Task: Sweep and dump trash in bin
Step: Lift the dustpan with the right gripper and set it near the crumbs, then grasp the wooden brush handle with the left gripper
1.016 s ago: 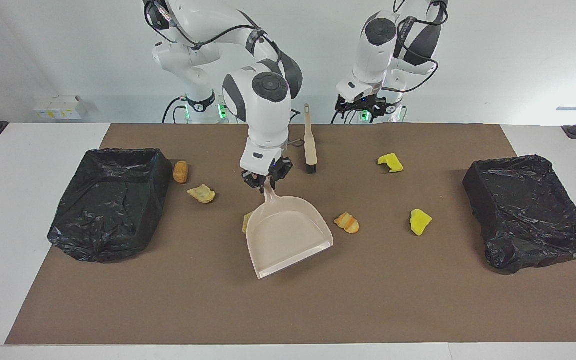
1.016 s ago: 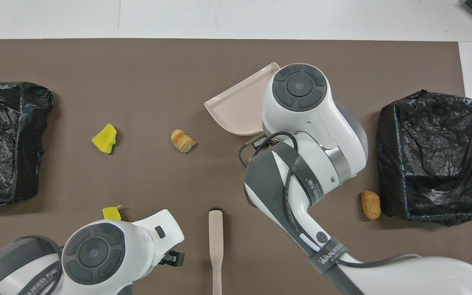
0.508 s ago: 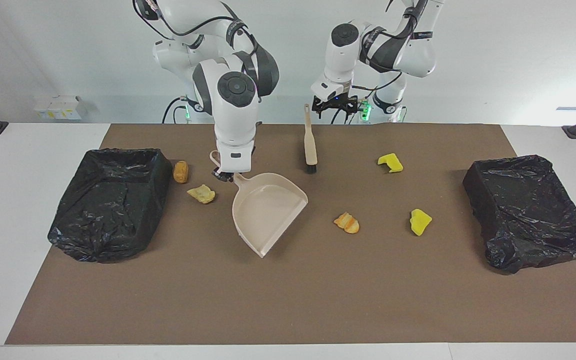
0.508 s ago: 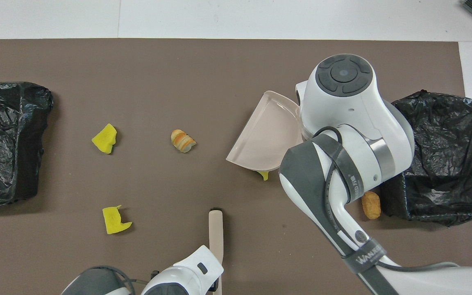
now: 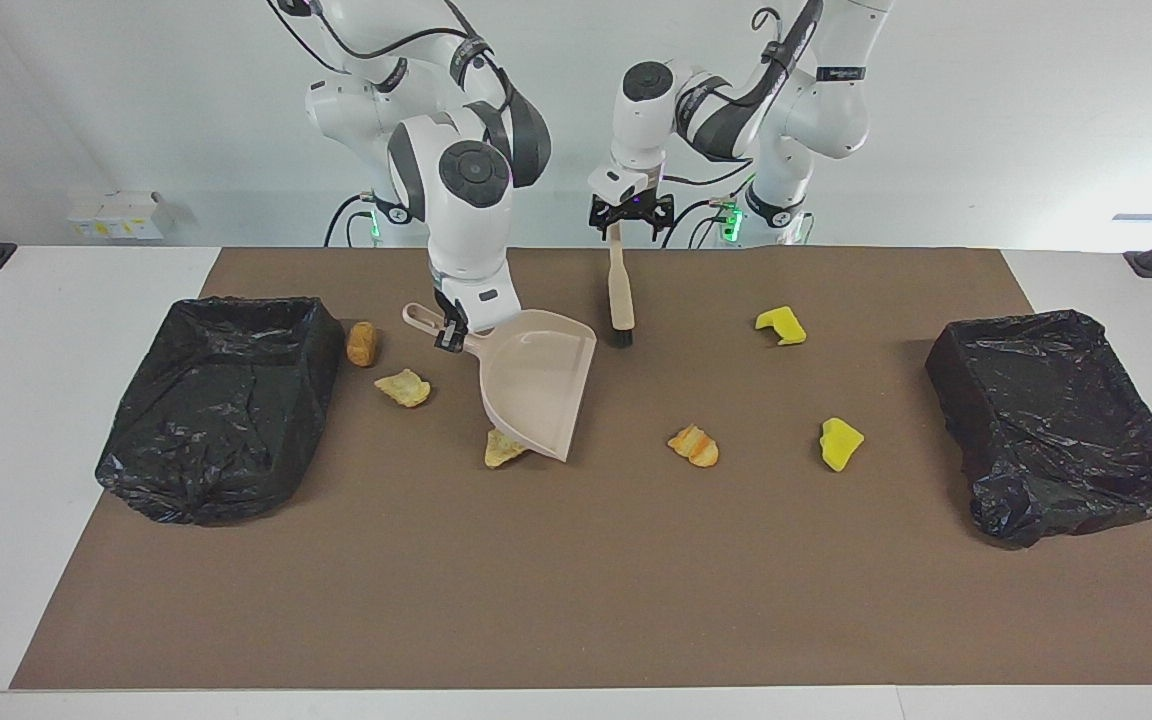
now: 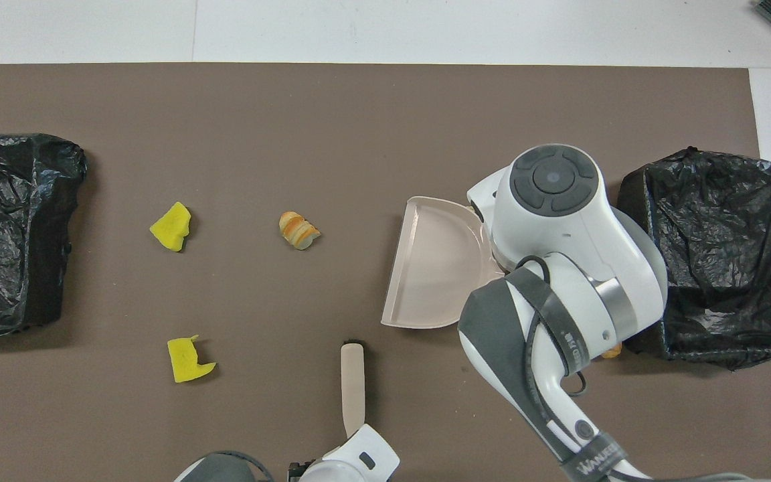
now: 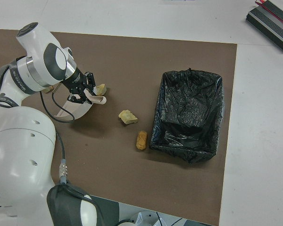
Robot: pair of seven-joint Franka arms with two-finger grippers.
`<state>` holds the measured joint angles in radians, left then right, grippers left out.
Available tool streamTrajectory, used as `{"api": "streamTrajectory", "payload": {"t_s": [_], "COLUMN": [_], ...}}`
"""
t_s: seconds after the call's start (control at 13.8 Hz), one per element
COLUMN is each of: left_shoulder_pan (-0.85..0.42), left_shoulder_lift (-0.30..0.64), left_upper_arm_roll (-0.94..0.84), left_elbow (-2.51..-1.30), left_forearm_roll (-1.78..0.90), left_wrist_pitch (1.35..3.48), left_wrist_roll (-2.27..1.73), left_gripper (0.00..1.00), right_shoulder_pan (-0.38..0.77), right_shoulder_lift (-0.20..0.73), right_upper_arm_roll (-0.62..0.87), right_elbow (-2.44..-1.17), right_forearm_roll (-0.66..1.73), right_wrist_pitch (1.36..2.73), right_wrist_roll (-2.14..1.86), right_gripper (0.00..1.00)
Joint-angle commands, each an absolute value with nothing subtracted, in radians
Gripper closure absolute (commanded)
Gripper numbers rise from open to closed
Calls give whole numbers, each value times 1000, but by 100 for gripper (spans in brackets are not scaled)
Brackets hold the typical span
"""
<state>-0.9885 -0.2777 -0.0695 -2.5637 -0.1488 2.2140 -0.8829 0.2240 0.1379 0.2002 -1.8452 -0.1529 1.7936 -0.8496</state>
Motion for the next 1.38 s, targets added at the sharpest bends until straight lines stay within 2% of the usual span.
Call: {"api": "streamTrajectory", "payload": {"t_s": [0.0,0.22,0.36,0.8,0.94,1.31], "left_shoulder_pan": [-1014,-1034,-1034,-1035,-1035,-1035], "left_shoulder_lift": [-268,-253,-252,-238,-236,-230], "left_upper_arm_roll": [-52,-52,-52,-52,-52,-51], "left_elbow": [-2571,-2569,-2569,-2569,-2565,-2547], "left_forearm_roll": [-164,-163,-164,-163,-163,-163], "left_wrist_pitch": [2240,2241,2243,2244,2243,2227], "left_wrist_roll": [-905,-900,-897,-888,-871,-868], "left_gripper": [0,3,23,25,51,91], "right_shoulder_pan": [212,206,207,210,210,210], "right_shoulder_lift": [51,51,49,49,49,49], "right_upper_arm_roll": [206,206,206,206,206,206], "right_elbow": [-1976,-1979,-1979,-1979,-1979,-1979], "right_forearm_roll": [-172,-172,-172,-172,-172,-172], "right_wrist_pitch": [1890,1887,1888,1884,1884,1884], "right_wrist_roll": [-905,-905,-900,-905,-899,-894], "right_gripper": [100,100,100,100,100,100]}}
